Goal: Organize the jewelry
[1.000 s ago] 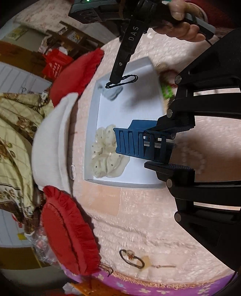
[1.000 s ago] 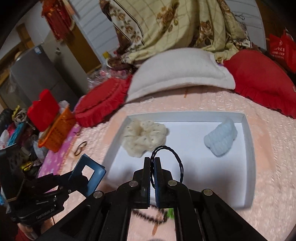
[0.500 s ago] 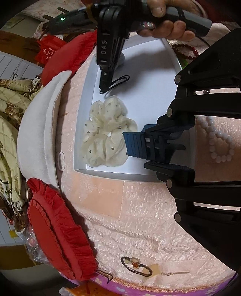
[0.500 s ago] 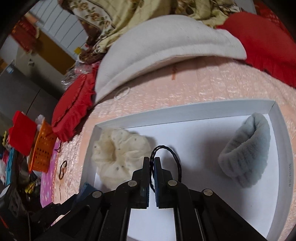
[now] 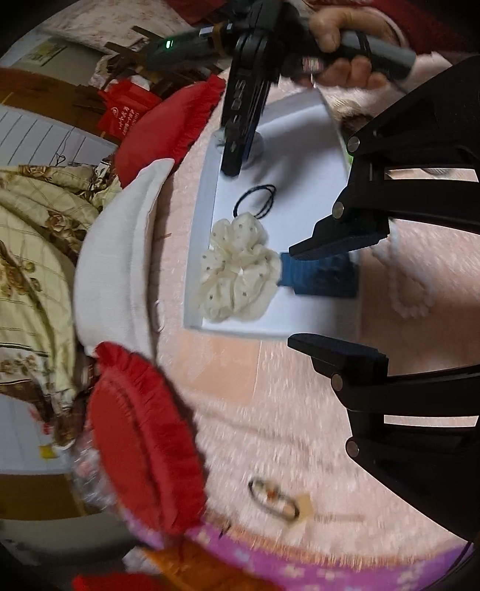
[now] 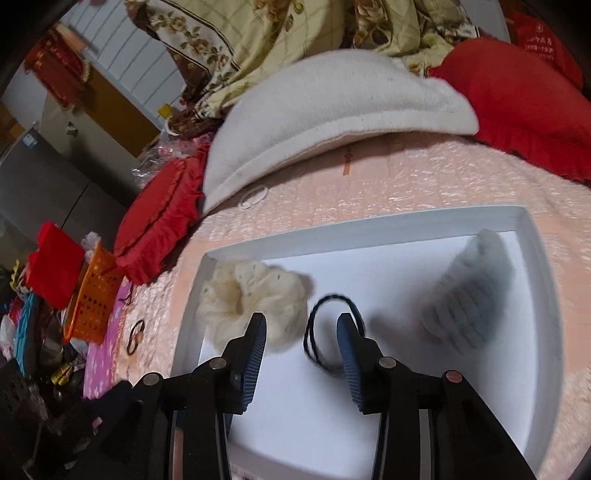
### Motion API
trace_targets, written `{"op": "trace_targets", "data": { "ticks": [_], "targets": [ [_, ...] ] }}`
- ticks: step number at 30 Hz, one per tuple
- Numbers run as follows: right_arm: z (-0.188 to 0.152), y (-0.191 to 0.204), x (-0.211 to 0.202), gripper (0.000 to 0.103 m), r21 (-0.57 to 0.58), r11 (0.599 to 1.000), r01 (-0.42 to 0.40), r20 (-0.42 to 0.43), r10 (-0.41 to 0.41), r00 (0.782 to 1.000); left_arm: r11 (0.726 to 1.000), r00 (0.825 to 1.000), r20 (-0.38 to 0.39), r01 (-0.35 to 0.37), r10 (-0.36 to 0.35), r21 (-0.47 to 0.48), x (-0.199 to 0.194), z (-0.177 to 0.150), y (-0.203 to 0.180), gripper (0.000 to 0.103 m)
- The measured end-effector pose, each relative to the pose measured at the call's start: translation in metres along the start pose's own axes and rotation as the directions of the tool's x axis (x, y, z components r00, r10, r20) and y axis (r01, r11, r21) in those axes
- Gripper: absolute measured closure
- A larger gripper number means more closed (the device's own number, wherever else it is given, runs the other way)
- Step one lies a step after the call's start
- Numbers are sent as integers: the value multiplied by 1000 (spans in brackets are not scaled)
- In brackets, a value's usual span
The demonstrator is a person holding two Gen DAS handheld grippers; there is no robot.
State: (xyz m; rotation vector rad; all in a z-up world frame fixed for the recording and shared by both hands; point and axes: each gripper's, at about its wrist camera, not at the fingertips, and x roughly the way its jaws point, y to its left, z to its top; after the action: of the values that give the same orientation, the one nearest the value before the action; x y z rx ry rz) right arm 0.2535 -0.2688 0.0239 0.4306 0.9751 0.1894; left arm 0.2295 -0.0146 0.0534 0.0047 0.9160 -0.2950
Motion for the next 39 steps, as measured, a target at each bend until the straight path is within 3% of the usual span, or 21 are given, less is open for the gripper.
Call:
{"op": "trace_targets", "data": {
  "ticks": [4, 10, 16, 19, 26, 39],
  "targets": [
    [-34, 4, -41, 65, -45, 999, -12, 5, 13, 1000, 998, 998, 26, -49, 50, -41, -29, -25, 11, 62],
    [-110, -7, -92, 65, -42, 998, -46, 23, 47, 999, 982, 998, -8, -66, 65, -178, -56, -90, 24, 62],
    [-176, -16, -115, 65, 7, 1000, -21, 49, 20, 999, 959, 995, -46, -99, 90, -264, -67, -139, 21, 62],
    [-196, -23, -120, 65, 60, 997, -42, 43, 39, 998, 962, 993, -80, -100, 83, -256, -68, -156, 8, 62],
    [-218, -14, -122, 65, 64, 998, -18, 36, 16, 999, 977, 993, -73, -109, 97, -183, -88, -179, -12, 62],
    [-235, 7, -116, 65, 21, 1000, 18, 9, -18, 1000, 961, 995, -35, -99, 93, -258, -105, -183, 7, 62]
  ]
}}
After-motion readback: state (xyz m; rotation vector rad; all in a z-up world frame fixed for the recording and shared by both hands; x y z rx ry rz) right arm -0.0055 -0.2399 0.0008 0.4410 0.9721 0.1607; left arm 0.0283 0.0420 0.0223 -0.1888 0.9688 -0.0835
